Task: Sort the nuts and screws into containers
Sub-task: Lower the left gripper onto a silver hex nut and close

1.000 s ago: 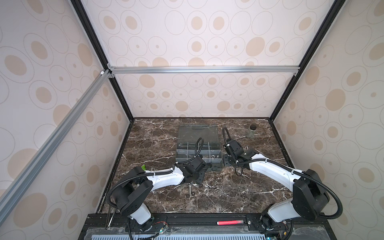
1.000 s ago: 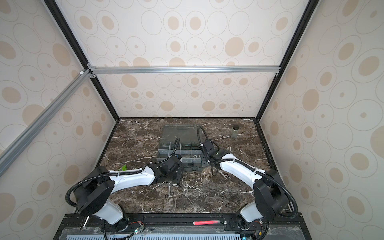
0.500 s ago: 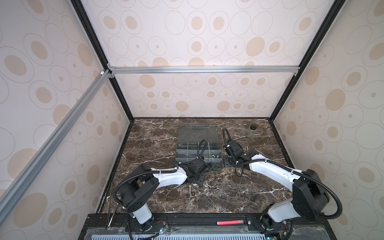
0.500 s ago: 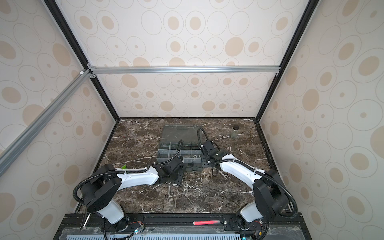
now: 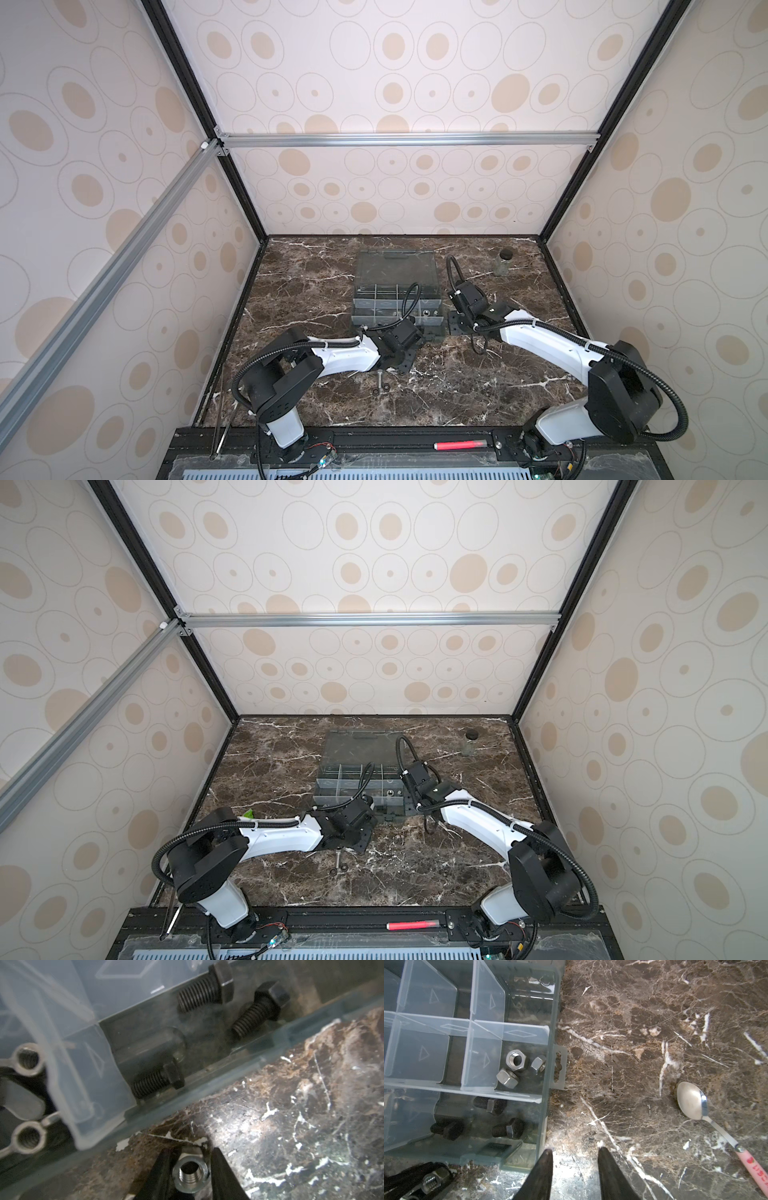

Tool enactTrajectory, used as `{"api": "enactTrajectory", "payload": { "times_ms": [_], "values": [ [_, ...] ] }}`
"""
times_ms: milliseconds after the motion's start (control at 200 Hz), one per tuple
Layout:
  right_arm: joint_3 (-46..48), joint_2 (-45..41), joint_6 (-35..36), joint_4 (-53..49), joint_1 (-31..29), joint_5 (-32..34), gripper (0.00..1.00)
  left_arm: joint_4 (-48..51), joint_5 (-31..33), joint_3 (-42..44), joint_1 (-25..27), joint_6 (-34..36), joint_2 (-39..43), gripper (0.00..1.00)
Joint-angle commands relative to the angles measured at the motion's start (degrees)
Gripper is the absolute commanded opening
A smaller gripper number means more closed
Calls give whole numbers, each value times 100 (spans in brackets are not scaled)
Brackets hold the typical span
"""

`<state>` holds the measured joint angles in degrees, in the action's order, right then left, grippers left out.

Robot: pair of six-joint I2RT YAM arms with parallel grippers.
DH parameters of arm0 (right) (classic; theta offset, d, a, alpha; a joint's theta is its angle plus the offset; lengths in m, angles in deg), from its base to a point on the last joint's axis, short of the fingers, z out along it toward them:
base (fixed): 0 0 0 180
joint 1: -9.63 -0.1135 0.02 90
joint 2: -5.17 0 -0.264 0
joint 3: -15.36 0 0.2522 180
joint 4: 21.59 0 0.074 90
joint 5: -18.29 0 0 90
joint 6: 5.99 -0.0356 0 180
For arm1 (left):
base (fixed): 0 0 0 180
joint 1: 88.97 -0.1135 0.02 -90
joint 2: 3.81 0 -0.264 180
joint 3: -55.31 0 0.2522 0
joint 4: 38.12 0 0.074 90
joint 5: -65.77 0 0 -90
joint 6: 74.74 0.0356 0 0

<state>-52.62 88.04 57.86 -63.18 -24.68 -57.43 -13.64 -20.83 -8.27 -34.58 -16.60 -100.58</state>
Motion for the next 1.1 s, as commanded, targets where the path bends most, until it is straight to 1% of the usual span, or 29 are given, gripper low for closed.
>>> {"api": "enactTrajectory", "payload": {
  "times_ms": [0, 190, 425, 645, 710, 805, 845, 1005, 1095],
  "values": [
    [117, -189, -83, -73, 55, 144, 40, 86, 42, -130, 72, 30, -137, 32],
    [232, -309, -110, -49, 54, 198, 40, 220, 283, -214, 89, 71, -284, 28],
    [254, -377, -74, -99, 55, 234, 40, 150, 213, -251, 107, 56, -331, 23],
    [300, -438, -77, -87, 75, 248, 40, 167, 203, -257, 115, 48, -237, 22],
    [312, -449, -82, -82, 85, 250, 40, 192, 229, -272, 109, 48, -247, 25],
    [333, -476, -83, -84, 91, 250, 40, 254, 240, -290, 116, 22, -290, 35],
    [349, -482, -83, -82, 97, 249, 40, 295, 248, -290, 122, 8, -298, 37],
    [370, -504, -81, -84, 100, 255, 40, 507, 360, -344, 173, -14, -299, 38],
    [394, -508, -83, -59, 114, 250, 40, 535, 390, -367, 186, -14, -320, 35]
  ]
}}
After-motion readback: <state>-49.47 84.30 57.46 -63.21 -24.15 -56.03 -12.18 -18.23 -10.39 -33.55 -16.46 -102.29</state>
